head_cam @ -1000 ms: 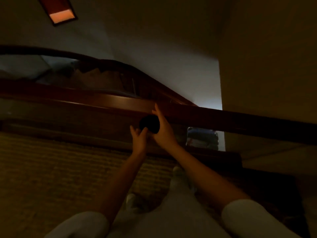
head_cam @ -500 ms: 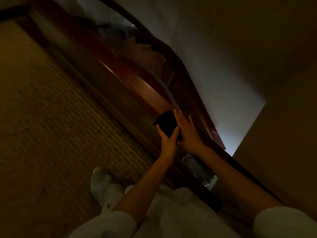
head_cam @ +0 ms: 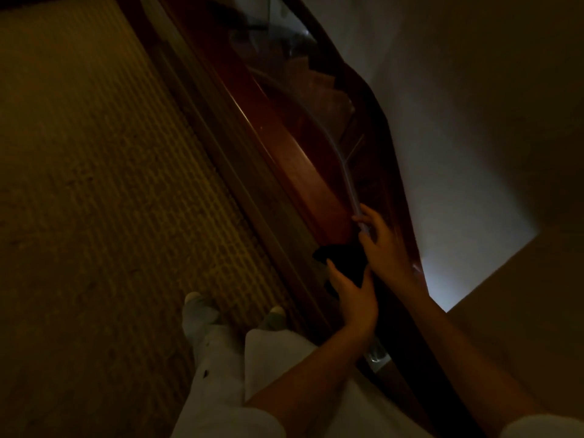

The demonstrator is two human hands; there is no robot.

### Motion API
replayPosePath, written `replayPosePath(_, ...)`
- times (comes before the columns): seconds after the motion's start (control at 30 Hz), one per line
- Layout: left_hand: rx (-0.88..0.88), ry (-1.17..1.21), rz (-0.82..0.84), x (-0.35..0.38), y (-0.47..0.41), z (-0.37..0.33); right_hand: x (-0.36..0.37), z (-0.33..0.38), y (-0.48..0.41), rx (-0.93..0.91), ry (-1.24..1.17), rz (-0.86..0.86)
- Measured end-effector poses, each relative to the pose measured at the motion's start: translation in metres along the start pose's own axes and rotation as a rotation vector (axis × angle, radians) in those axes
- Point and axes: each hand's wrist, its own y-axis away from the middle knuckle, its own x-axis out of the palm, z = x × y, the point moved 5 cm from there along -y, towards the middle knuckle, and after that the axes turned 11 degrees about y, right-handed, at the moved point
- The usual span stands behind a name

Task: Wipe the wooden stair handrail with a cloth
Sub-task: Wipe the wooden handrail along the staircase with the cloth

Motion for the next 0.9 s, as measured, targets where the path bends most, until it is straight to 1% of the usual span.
replayPosePath(0.07, 0.036, -0.058, -0.115, 0.004, -0.028, -0.024, 0.001, -0.004, 0.000, 0.001, 0.007, 0.004)
replayPosePath(0.13, 0.106, -0.118, -0.197, 0.002, -0.058, -0.052, -0.003, -0.008, 0.005, 0.020, 0.018, -0.034)
replayPosePath(0.2, 0.185, -0.157, -0.250, -0.003, -0.090, -0.082, -0.010, -0.014, 0.011, 0.054, 0.024, -0.091)
replayPosePath(0.27, 0.189, -0.134, -0.259, -0.009, -0.124, -0.114, -0.015, -0.016, 0.016, 0.065, 0.018, -0.133)
replayPosePath(0.37, 0.157, -0.097, -0.229, -0.016, -0.152, -0.147, -0.016, -0.016, 0.019, 0.070, -0.016, -0.148)
replayPosePath(0.43, 0.199, -0.096, -0.218, -0.018, -0.137, -0.146, -0.010, -0.012, 0.018, 0.074, -0.067, -0.141)
replayPosePath(0.5, 0.224, -0.115, -0.175, -0.017, -0.104, -0.117, 0.000, -0.006, 0.015, 0.077, -0.091, -0.127)
replayPosePath(0.57, 0.205, -0.149, -0.106, -0.015, -0.059, -0.070, 0.009, 0.002, 0.013, 0.053, -0.063, -0.101)
replayPosePath(0.63, 0.147, -0.149, 0.007, -0.017, -0.019, -0.026, 0.014, 0.010, 0.015, -0.004, -0.050, -0.089)
replayPosePath(0.7, 0.079, -0.093, 0.050, -0.027, -0.005, -0.013, 0.012, 0.013, 0.020, -0.042, -0.043, -0.122)
replayPosePath(0.8, 0.124, 0.051, -0.047, -0.041, -0.015, -0.045, 0.004, 0.013, 0.029, -0.043, -0.062, -0.186)
replayPosePath(0.83, 0.138, 0.122, -0.019, -0.038, -0.017, -0.061, 0.005, 0.018, 0.033, -0.071, -0.107, -0.169)
replayPosePath(0.9, 0.079, 0.273, 0.159, -0.016, -0.012, -0.089, 0.011, 0.034, 0.039, -0.101, -0.282, -0.083)
